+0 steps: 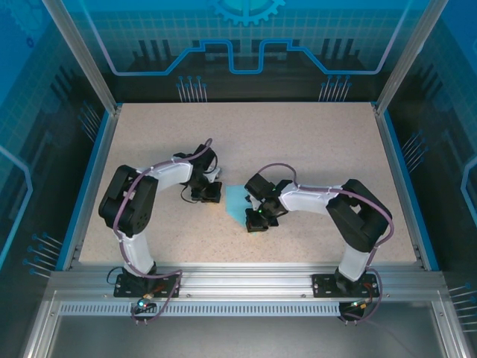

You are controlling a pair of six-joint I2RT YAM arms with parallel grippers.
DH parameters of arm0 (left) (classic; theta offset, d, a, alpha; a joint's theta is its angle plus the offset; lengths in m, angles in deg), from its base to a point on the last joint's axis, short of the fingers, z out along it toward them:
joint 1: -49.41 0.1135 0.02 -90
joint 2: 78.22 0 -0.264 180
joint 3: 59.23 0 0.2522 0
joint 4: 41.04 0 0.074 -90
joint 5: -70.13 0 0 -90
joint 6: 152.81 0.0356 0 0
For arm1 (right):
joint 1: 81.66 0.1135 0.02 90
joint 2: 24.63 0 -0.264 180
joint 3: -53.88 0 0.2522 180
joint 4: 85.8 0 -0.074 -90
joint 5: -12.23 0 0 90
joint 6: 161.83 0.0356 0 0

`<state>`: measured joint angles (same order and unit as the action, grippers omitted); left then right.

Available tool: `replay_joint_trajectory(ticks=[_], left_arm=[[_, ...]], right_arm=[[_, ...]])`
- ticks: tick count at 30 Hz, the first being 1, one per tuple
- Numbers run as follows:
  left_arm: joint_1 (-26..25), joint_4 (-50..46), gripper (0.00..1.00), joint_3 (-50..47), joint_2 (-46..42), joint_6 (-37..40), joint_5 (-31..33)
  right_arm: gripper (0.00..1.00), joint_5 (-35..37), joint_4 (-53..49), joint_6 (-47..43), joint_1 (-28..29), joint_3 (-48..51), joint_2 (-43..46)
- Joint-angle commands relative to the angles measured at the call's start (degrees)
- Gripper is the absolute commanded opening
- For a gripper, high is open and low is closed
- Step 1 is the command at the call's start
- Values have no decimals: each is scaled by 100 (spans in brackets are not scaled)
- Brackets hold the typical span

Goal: Fold a paper plane with a square sheet of paper (fold left side to right side)
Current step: Third fold the triangle at the center of the table, then fourth fold the wing at the center of the table.

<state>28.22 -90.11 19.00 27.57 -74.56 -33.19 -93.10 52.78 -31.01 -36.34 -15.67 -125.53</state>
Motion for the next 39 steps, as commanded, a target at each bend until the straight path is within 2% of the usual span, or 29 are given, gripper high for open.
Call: replay_joint_trajectory(ticks=[1,2,6,11,17,23,26,34,39], left_arm=[[77,-151,15,109,-429,-51,64],[88,-146,18,89,-532,-124,-24],[118,-83,38,-87,-970,-604,-329],[113,173,53,-506,-1390,-1416,-666],[115,731,58,-1045,-1484,-2267,-1266],[99,1083,59,-1332,-1291,-2600,-1542],[91,1220,59,-1421,-1246,-2675,-1612],[21,1217,60,-1338,-1047,-2625,-1709],[-96,1246,60,-1248,-896,-2633,-1753]], right_arm=[[8,242,-264,-177,-50,82,239],[11,263,-205,-246,-57,54,324],[25,529,-269,-705,-157,-156,700],[39,764,-417,-1433,-524,-326,963],[44,237,-93,-2302,-805,-521,562],[44,-115,128,-2355,-771,-663,5],[41,-127,195,-2275,-748,-671,-155],[7,26,188,-2253,-755,-609,-99],[4,132,131,-2263,-812,-539,37]])
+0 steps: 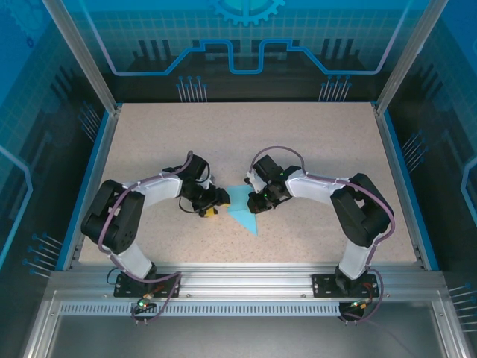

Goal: Fold a paper plane with a square sheet of paper (fold left side to right side)
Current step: Fourth fold the wing at the center of the table.

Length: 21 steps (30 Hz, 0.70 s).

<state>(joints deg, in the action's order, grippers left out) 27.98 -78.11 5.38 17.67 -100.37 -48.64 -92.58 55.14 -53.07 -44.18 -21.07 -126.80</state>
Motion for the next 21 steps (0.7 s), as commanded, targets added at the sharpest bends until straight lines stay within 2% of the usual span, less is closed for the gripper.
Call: replay_joint_trajectory(ticks=[1,15,19,21], left_arm=[[-103,63,60,141,130,-53,-216],[-379,107,51,476,470,-111,-237],[-406,150,41,534,491,-146,-243],[-415,168,34,598,486,-172,-244]], right_arm=[[4,66,-105,-71,-30,15,179],[4,61,-111,-52,-56,168,294],[7,32,-63,-13,-56,219,325],[12,121,-97,-15,-58,215,357]])
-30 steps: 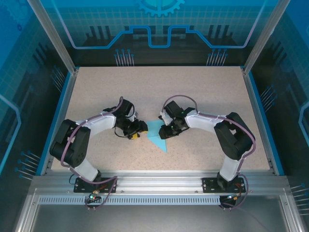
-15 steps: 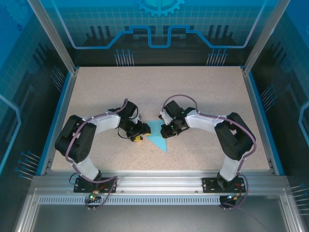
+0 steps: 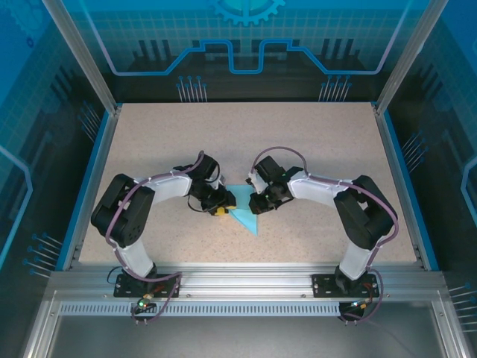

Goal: Fold a paper plane with a square sheet of paper (fold left side to right side)
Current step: Fourth fold the wing at the center of the table.

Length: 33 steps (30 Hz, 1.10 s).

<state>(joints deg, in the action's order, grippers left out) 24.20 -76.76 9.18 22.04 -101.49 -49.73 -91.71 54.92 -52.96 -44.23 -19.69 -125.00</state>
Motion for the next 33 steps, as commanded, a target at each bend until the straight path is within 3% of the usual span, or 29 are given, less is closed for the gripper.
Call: replay_joint_trajectory(ticks=[1,7,12,21,29,33], left_arm=[[-49,41,31,255,38,-78,-127],[-76,-46,22,462,-72,-99,-108],[-79,-114,19,509,-187,-122,-101],[-76,-244,14,660,-183,-218,-105],[-76,-268,11,722,-139,-360,-81],[-76,-285,10,714,-131,-377,-81]], right_arm=[[16,113,-92,-20,-53,88,238],[39,795,-277,-59,27,195,892],[50,1540,-357,6,568,379,1372],[55,2547,-133,397,1789,272,845],[55,2937,-140,484,2014,-12,215],[50,2968,-82,505,2014,38,130]])
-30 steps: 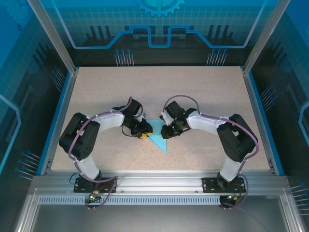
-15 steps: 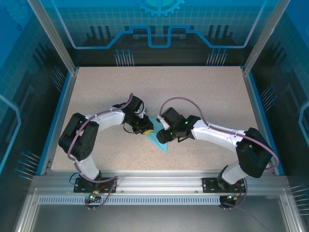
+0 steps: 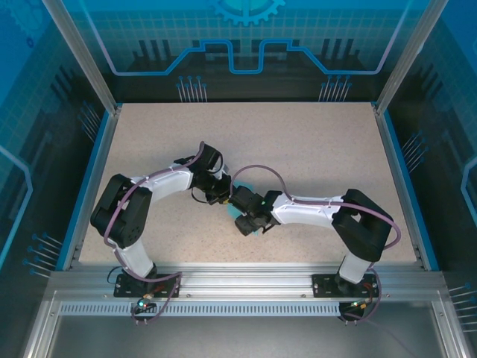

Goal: Fold a paper plane with a square sheet of paper (fold left side to right side)
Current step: Fourth fold the wing at the center of the table.

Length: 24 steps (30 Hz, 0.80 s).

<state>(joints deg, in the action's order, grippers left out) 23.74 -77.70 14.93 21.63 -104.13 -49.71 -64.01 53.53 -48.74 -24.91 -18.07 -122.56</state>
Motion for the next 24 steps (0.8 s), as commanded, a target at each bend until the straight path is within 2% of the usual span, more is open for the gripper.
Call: replay_joint_trajectory(ticks=[1,8,13,19,24], left_arm=[[-34,-197,10,143,-93,-113,-66],[-30,-288,11,171,-146,-69,5],[-21,-432,23,217,-268,16,130],[177,-523,44,259,-388,37,168],[510,-577,53,347,-464,118,139]], right_arm=[[48,198,64,88,89,-130,-128],[30,84,64,90,89,-90,-209],[15,-79,88,121,81,9,-185],[11,-187,118,128,82,176,-165],[10,-254,140,123,73,221,-140]])
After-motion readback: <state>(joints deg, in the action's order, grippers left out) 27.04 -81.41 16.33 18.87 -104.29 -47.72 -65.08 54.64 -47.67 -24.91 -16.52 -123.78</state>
